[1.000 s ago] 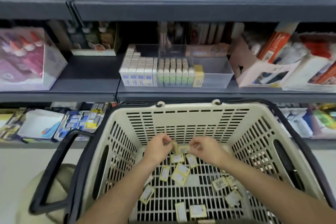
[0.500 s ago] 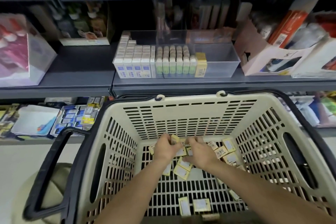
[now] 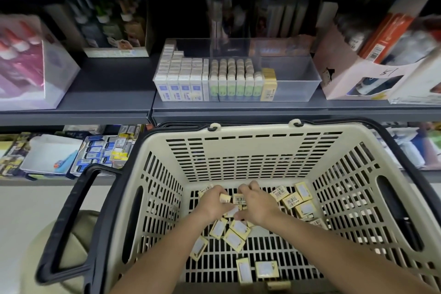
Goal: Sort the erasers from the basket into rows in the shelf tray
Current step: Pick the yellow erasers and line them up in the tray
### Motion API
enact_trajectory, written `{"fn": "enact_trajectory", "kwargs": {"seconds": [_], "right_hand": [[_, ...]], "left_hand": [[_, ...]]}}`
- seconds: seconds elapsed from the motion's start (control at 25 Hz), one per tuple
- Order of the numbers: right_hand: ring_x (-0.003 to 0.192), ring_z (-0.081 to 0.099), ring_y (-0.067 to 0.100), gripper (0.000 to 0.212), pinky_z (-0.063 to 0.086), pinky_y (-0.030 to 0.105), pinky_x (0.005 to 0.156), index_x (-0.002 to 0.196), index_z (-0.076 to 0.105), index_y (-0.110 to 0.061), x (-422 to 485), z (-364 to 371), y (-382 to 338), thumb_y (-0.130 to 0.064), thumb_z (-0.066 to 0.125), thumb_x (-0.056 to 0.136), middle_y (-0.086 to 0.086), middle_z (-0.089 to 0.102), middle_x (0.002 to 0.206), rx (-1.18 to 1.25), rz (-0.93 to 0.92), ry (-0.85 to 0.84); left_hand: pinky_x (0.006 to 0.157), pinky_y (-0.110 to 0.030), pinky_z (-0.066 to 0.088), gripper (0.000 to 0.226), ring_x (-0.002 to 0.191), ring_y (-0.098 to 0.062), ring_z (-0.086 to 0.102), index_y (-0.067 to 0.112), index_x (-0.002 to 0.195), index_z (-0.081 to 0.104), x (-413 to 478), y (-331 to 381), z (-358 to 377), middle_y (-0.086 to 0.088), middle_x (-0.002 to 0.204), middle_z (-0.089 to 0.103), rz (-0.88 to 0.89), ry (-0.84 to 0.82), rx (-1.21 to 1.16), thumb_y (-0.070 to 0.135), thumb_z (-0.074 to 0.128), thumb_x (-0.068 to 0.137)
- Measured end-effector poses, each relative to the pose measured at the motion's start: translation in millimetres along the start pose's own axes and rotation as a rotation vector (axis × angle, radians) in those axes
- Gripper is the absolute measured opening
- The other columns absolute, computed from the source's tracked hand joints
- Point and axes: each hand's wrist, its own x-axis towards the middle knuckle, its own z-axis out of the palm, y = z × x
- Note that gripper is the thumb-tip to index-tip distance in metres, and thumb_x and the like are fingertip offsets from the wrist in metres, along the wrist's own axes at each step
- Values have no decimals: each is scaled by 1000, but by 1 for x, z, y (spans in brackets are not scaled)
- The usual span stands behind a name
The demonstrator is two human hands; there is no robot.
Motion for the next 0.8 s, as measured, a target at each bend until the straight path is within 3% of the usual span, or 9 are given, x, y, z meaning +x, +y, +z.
{"fn": "enact_trajectory", "kwargs": {"seconds": [0.12, 0.24, 0.36, 0.52, 0.68, 0.8], "right_hand": [[107, 54, 25, 70, 50, 37, 81, 135, 34, -18, -1, -7, 4, -51, 62, 80, 6, 43, 127, -118, -49, -23], [110, 50, 28, 64, 48, 39, 81, 136, 31, -18, -2, -6, 10, -52, 52, 86, 10, 47, 125, -370, -216, 53], [117, 39, 30, 66, 44, 41, 89, 139, 26, -31, 3, -6, 8, -38, 58, 82, 11, 35, 130, -391, -349, -25], [114, 39, 31, 55, 42, 41, 87, 134, 35, -29, 4, -8, 0, -34, 58, 84, 13, 37, 126, -461, -387, -29], [108, 48, 24, 46, 43, 32, 80, 125, 40, -37, -14, -23, 1, -49, 53, 82, 3, 45, 116, -186, -257, 78], [92, 53, 15, 42, 41, 30, 69, 113, 41, -44, -36, -48, -7, -63, 50, 77, -7, 52, 99, 99, -168, 214]], "left_hand": [[51, -13, 37, 33, 77, -7, 49, 18, 109, 49, -1, -2, -3, 3, 97, 52, -72, 33, -58, 27, 66, 83], [58, -21, 43, 38, 83, -13, 53, 15, 112, 48, -1, -2, -6, -1, 96, 54, -155, 27, -150, 26, 68, 81], [61, -22, 45, 32, 81, -13, 53, 17, 106, 47, -2, 1, -6, 2, 88, 53, -184, 20, -184, 25, 67, 82], [65, -28, 54, 29, 85, -16, 53, 17, 113, 49, -7, 2, -11, -3, 95, 53, -265, -54, -302, 21, 62, 87], [81, -34, 56, 37, 106, -22, 57, 13, 121, 51, -16, 16, -22, -8, 118, 56, -315, -48, -546, 37, 52, 92], [78, -35, 55, 48, 107, -20, 60, 19, 121, 57, -31, 44, -30, -6, 123, 58, -268, -320, -921, 53, 54, 87]]}}
